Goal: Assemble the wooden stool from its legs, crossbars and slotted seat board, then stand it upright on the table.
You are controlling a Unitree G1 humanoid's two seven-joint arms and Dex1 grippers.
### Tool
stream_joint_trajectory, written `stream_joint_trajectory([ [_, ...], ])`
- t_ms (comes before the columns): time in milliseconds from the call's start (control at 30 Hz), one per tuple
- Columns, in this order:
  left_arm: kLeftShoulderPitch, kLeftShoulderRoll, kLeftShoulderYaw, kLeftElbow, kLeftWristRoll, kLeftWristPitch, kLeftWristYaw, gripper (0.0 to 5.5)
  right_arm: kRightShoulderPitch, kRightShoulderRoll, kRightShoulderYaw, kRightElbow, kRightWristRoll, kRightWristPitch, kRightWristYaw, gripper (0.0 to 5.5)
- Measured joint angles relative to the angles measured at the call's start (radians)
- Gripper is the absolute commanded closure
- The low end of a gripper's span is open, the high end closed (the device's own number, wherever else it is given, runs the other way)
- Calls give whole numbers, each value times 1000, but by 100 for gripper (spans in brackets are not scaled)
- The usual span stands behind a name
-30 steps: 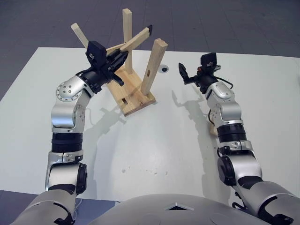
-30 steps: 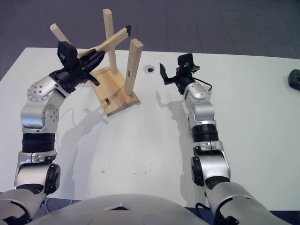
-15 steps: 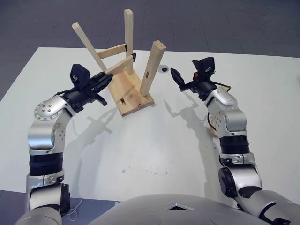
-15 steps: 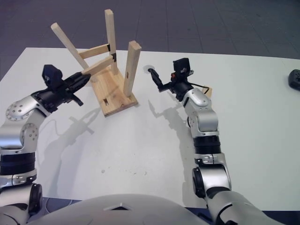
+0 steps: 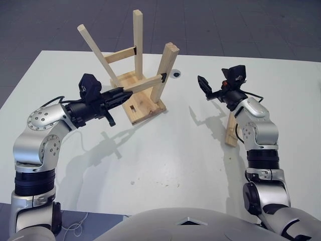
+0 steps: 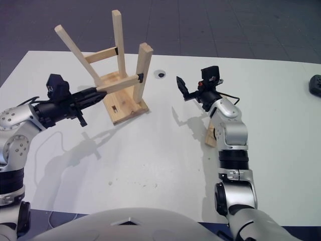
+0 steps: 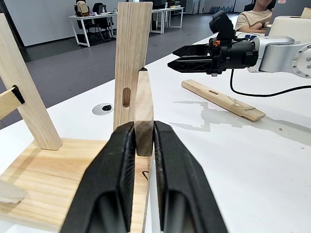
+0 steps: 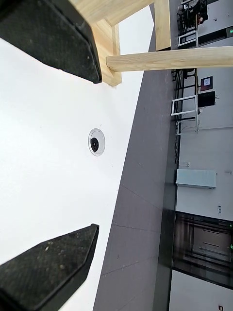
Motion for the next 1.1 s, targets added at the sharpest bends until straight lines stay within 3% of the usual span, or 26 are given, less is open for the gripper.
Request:
stream_joint_trajectory([
  [1100, -55, -13, -67, 161, 98, -117, -23, 507, -49, 30, 30, 67, -27, -53, 0, 10],
])
